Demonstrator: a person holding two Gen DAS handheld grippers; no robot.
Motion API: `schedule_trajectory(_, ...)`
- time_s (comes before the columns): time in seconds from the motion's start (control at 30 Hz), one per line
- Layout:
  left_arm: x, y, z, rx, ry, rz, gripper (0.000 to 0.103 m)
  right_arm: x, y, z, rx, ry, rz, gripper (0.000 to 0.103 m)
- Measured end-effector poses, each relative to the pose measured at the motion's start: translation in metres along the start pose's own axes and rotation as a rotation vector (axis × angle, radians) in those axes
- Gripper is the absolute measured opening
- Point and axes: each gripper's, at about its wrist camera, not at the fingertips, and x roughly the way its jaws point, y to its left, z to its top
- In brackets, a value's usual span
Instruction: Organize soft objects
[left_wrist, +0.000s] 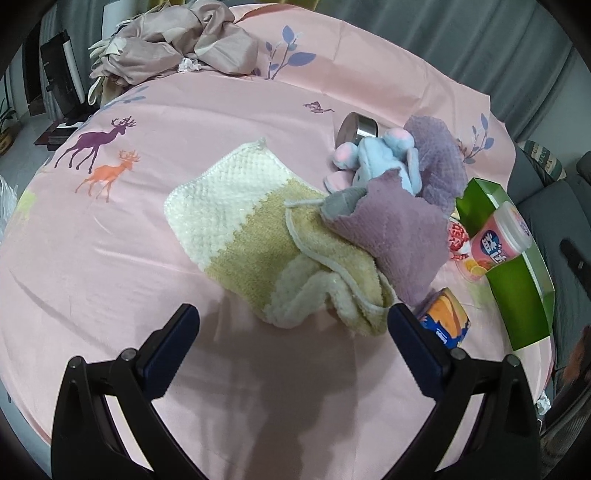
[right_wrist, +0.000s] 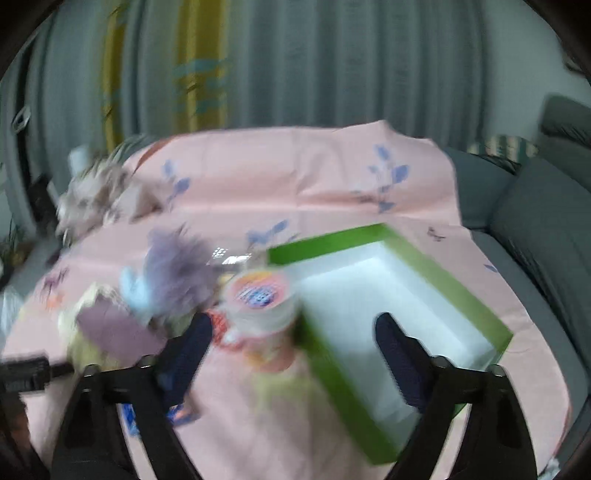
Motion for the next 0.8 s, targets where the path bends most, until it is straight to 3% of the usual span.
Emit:
schedule_trajectory(0.1, 0.000, 0.002, 0.001, -0.007, -0.005, 0.010, 0.101, 0.009, -0.027, 0.009, 0.046, -0.041, -0.072, 0.084)
schedule_trajectory(0.2, 0.002, 0.003, 0.002, -0.013, 0.000, 0.015, 0.101, 0.030, -0.044, 0.006, 0.085, 0.012, -0.217, 0.084)
schedule_trajectory(0.4, 0.004, 0.006, 0.002, -0.023, 0.014, 0.011, 0.101, 0.058, -0.046, -0.013, 0.095, 0.115, -0.193, 0.084)
schedule_trajectory(0.5, 0.004, 0.005, 0.002, -0.014, 0.014, 0.015, 0.101, 0.057, -0.032, -0.018, 0.035, 0.105, -0.224, 0.084)
schedule_trajectory(0.6, 0.003, 0.005, 0.002, -0.011, 0.014, 0.018, 0.101, 0.060, -0.028, -0.022, 0.073, 0.134, -0.122, 0.084)
schedule_trajectory(0.8, 0.004, 0.005, 0.003, -0.023, 0.020, 0.019, 0.101, 0.054, -0.008, -0.029, 0.002, 0.122, -0.105, 0.084)
